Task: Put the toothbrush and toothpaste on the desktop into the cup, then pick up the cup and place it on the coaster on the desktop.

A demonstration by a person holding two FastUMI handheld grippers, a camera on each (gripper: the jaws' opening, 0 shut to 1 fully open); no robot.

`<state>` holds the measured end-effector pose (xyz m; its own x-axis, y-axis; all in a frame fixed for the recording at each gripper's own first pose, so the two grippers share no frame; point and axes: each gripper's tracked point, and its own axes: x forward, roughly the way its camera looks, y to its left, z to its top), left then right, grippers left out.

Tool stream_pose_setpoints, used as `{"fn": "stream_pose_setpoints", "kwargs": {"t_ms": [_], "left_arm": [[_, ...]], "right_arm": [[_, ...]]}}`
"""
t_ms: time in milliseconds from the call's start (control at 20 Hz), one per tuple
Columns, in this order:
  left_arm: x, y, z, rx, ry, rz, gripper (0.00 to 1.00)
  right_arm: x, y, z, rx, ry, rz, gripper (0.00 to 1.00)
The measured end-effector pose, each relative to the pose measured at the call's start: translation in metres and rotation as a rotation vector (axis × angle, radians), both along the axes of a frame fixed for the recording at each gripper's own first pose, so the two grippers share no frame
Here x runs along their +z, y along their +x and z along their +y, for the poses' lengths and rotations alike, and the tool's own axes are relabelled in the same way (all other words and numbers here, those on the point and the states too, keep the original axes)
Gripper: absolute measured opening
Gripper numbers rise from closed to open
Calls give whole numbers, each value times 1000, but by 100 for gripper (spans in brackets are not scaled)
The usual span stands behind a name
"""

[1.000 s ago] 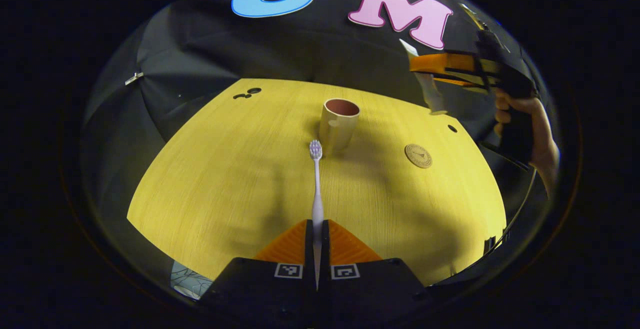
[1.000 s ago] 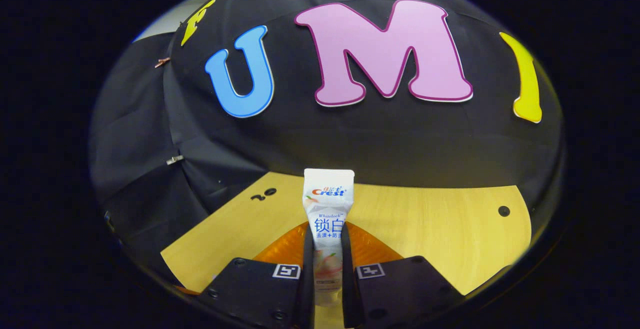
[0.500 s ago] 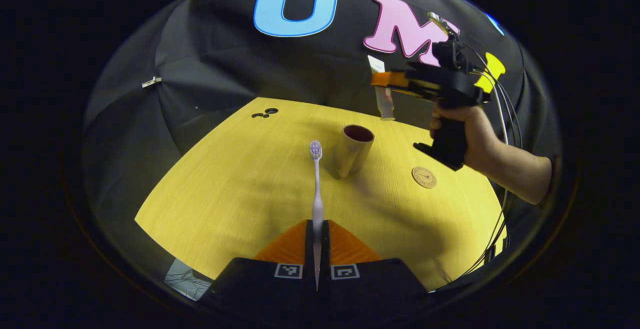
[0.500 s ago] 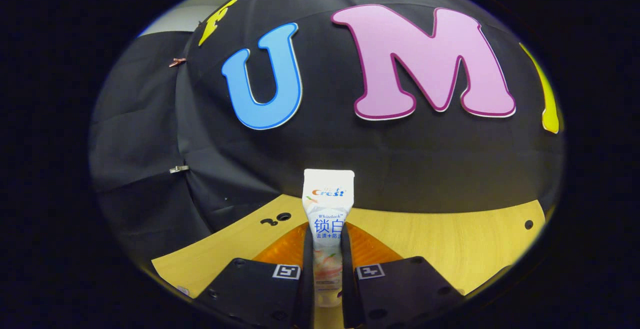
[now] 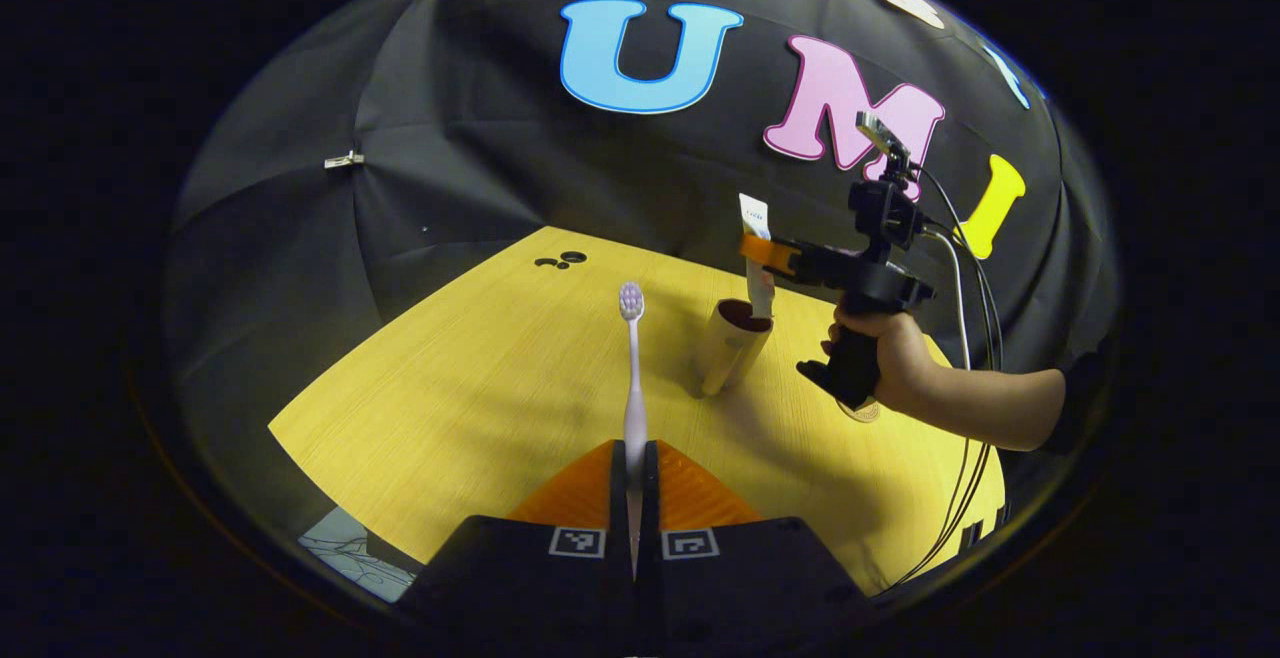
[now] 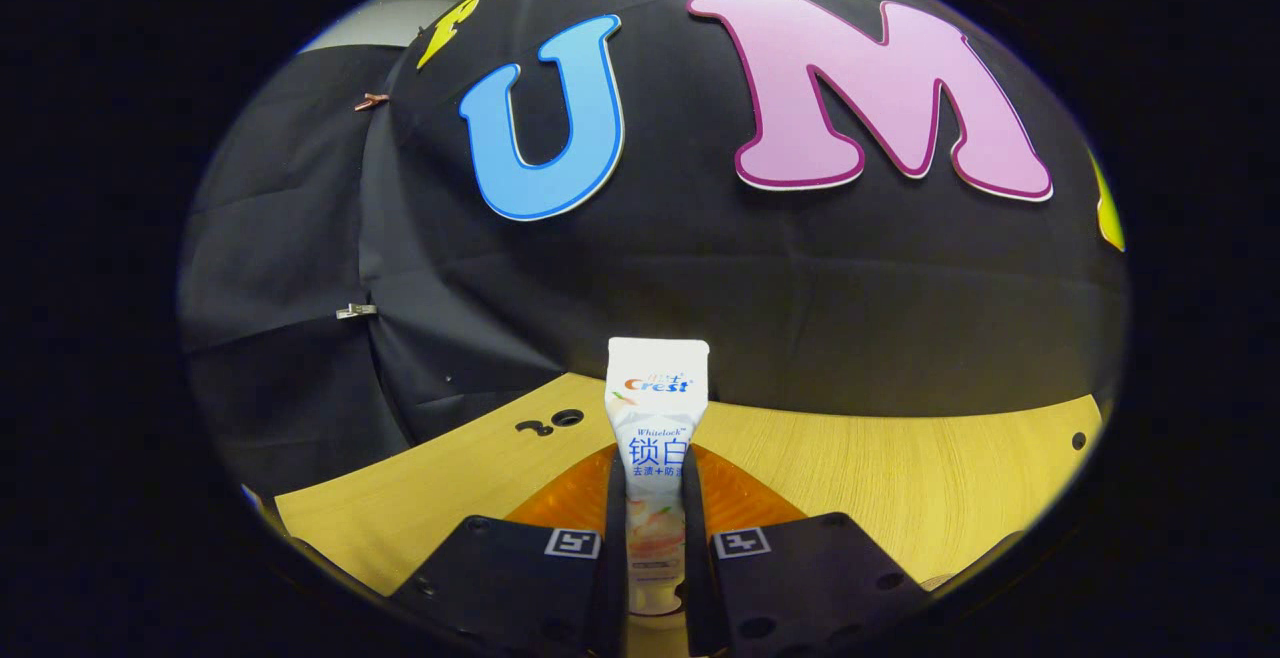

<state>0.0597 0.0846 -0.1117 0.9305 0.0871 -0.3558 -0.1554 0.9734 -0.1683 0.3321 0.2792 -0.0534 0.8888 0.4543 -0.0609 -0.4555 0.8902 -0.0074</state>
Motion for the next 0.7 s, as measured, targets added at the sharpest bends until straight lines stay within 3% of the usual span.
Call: {"fn": "stream_pose_setpoints", "kwargs": {"t_ms": [250, 300, 350, 400, 450, 550, 650, 700], "left_arm": [[-7, 3, -4, 2, -23, -3, 6], [-8, 5, -5, 1, -22, 0, 6], [-10, 6, -7, -1, -19, 2, 6], [-10, 8, -9, -4, -18, 3, 6], [-11, 10, -14, -10, -17, 3, 6], [-9, 13, -22, -26, -14, -1, 6], [-4, 21, -28, -40, -9, -15, 6], [0, 26, -32, -48, -6, -29, 6]], "right_arm": [[-22, 5, 5, 20, -30, 7, 29], [-28, 3, 4, 24, -29, 28, 19], [-36, 2, 3, 26, -26, 55, 35], [-37, -3, 1, 35, -16, 78, 32], [-42, -5, 3, 45, -2, 87, 55], [-34, -17, -1, 62, 16, 84, 67], [-20, -28, -10, 74, 24, 68, 98], [-13, -32, -16, 74, 26, 58, 98]]}}
